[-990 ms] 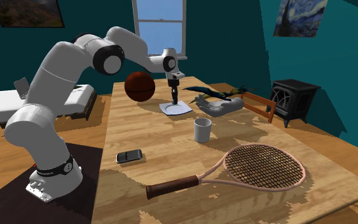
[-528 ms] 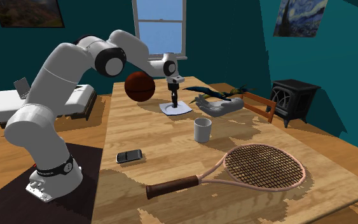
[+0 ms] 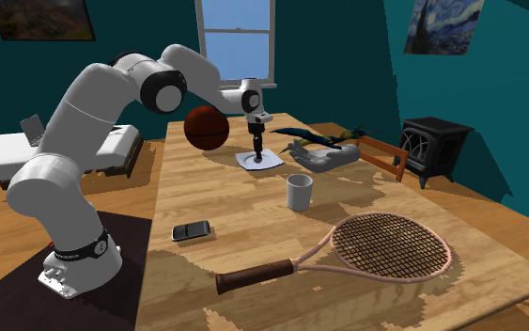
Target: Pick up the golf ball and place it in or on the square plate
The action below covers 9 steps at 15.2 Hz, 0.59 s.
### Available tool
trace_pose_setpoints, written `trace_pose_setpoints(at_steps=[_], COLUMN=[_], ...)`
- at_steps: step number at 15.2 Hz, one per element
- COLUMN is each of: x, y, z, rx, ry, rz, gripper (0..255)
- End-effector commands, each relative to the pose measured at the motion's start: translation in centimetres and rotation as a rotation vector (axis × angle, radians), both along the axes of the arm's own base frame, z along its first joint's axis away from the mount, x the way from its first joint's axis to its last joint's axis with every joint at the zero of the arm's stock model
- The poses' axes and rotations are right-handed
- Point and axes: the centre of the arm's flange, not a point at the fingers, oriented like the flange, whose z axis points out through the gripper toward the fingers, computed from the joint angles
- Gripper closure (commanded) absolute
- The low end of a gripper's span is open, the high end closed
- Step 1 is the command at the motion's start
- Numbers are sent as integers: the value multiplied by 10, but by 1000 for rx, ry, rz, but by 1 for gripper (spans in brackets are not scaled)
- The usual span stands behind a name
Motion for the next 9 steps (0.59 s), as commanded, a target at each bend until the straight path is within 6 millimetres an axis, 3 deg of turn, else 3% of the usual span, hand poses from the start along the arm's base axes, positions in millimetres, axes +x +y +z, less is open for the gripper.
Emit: trace_pose_setpoints(at_steps=[1,2,6,9], x=[0,0,-6,-6], y=[0,0,1,1], z=[0,0,50,50], rx=[0,0,0,0], ry=[0,0,0,0], rz=[0,0,0,0], gripper=[0,0,0,0])
